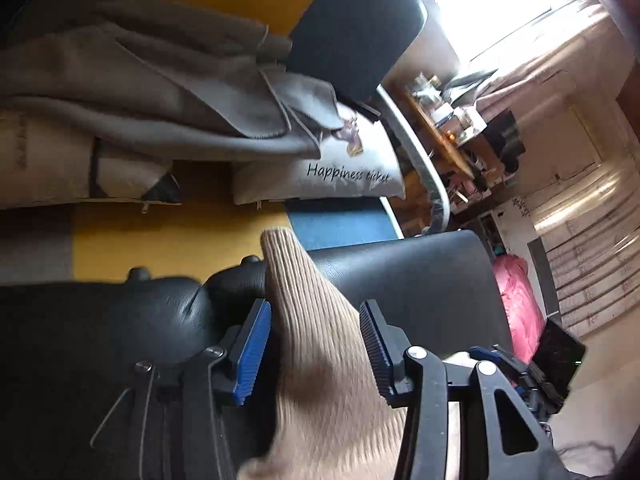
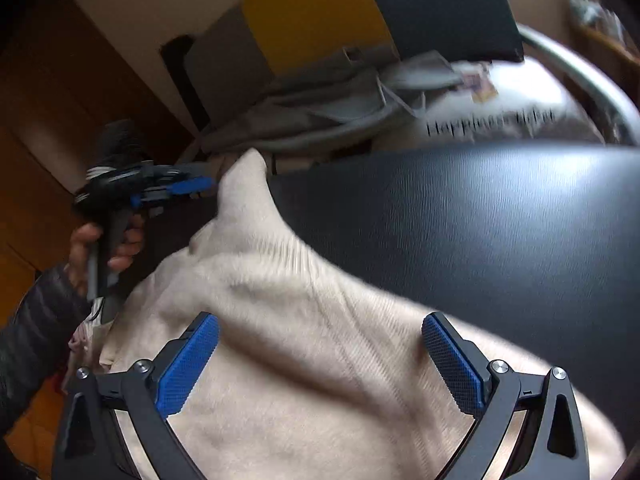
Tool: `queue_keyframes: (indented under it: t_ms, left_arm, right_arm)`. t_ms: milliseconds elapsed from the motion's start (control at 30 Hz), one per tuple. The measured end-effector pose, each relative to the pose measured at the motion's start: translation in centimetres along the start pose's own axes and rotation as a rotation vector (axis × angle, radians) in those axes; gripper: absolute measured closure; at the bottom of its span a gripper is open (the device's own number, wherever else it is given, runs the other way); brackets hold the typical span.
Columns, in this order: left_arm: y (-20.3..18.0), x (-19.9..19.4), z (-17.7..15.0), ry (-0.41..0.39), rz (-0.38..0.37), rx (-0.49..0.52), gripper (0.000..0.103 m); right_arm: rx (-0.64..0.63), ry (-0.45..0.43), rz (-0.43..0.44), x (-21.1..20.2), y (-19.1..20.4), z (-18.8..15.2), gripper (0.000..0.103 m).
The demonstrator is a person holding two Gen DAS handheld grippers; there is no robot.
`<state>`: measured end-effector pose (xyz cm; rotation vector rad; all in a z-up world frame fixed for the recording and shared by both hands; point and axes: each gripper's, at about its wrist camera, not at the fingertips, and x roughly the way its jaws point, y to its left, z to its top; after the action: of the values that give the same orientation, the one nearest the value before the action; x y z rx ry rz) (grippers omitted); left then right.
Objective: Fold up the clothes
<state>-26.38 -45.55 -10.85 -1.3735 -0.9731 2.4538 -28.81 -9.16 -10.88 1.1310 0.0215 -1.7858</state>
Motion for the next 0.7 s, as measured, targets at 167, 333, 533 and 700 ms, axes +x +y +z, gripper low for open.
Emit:
queue_keyframes:
  t_ms: [167, 333, 533, 700]
  left_arm:
    - [-1.4, 2.9, 0.4, 0.083, -0.055, -0.018, 0.064]
    - [-7.3, -1.6, -4.4, 0.000, -0.161, 0.219, 0.098]
    - [-12.1, -7.4, -15.5, 0.000, -0.266, 0.422, 0.097]
    - [-12.7, -8.3, -25.0, 0.098, -0.242, 0.474, 0.097]
  right_arm:
    - [-0.014, 0.037, 0.027, 0.8, -1.2, 1.6, 0.000]
    - [0.020, 0.118, 0.068, 3.0, -1.1, 0.8, 0.000]
    - [0.061, 0.124, 0.243, 1.2, 1.1, -2.5, 0.000]
    - [0.100, 0.113, 0.295, -1.5, 1.9, -4.6, 0.000]
